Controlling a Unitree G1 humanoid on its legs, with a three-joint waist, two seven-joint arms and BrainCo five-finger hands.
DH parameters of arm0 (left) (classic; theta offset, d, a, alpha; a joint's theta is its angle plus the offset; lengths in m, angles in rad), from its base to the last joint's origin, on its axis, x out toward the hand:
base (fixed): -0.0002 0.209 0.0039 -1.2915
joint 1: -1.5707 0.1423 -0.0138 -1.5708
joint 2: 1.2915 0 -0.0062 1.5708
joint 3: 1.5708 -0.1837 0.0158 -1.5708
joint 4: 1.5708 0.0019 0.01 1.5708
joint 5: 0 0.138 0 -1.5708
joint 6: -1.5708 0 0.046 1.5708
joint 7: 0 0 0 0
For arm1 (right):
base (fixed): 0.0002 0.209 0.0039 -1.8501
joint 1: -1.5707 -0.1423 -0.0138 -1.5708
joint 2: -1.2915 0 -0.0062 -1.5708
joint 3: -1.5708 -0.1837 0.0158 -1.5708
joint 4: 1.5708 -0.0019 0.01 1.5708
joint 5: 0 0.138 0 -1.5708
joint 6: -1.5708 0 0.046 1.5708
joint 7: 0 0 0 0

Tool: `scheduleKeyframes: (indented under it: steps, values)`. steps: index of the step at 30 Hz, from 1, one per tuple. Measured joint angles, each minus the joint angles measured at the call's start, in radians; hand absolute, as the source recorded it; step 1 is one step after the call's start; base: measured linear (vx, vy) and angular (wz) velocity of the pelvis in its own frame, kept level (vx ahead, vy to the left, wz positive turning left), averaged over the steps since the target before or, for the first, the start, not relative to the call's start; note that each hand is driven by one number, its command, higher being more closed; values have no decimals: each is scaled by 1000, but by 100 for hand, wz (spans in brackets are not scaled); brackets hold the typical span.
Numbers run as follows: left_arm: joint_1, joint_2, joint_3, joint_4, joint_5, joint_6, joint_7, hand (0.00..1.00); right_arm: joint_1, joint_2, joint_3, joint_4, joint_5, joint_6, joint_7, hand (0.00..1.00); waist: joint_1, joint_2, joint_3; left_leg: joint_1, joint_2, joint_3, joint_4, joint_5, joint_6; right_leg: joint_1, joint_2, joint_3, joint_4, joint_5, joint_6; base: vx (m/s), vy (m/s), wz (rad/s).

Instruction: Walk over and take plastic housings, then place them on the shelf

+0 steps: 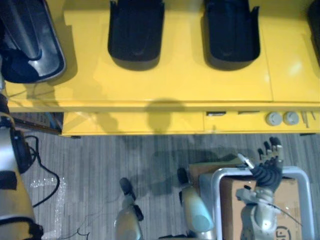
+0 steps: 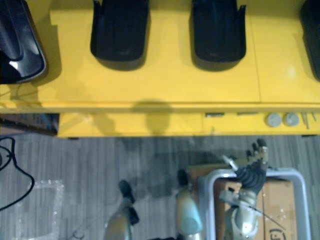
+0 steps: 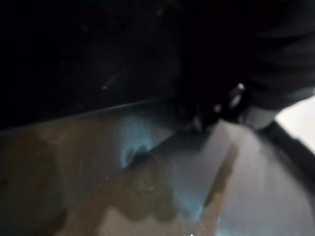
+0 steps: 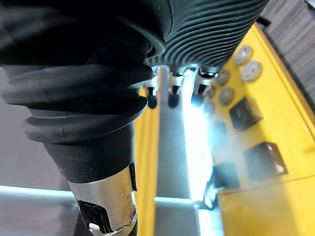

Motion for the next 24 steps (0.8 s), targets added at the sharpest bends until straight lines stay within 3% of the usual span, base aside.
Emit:
scheduleKeyframes:
  steps: [12,13,18,24]
  values:
    - [-2,-22,51,-10,17,6,-30,100,37,4,16,-64,1,-11,16,0,2,-13,32,-8,2,13,1,-4,3,-30,-3,-1,50,-30,1,26,-2,0]
    - [-2,-37,85,-11,17,6,-29,0,39,4,19,-69,1,-11,18,0,2,-13,32,-10,4,15,1,-4,3,-32,-3,-1,50,-30,1,34,-15,-1]
    - [-1,-51,119,-19,14,13,-25,0,56,4,22,-99,1,-11,31,0,8,-20,37,-38,23,41,111,-67,3,-32,-1,1,60,-30,1,40,-15,-13]
    - [8,-87,164,-32,4,22,11,0,73,3,21,-116,1,-12,31,0,4,-20,37,-49,35,66,163,-100,4,-32,1,2,61,-30,1,44,-5,-8]
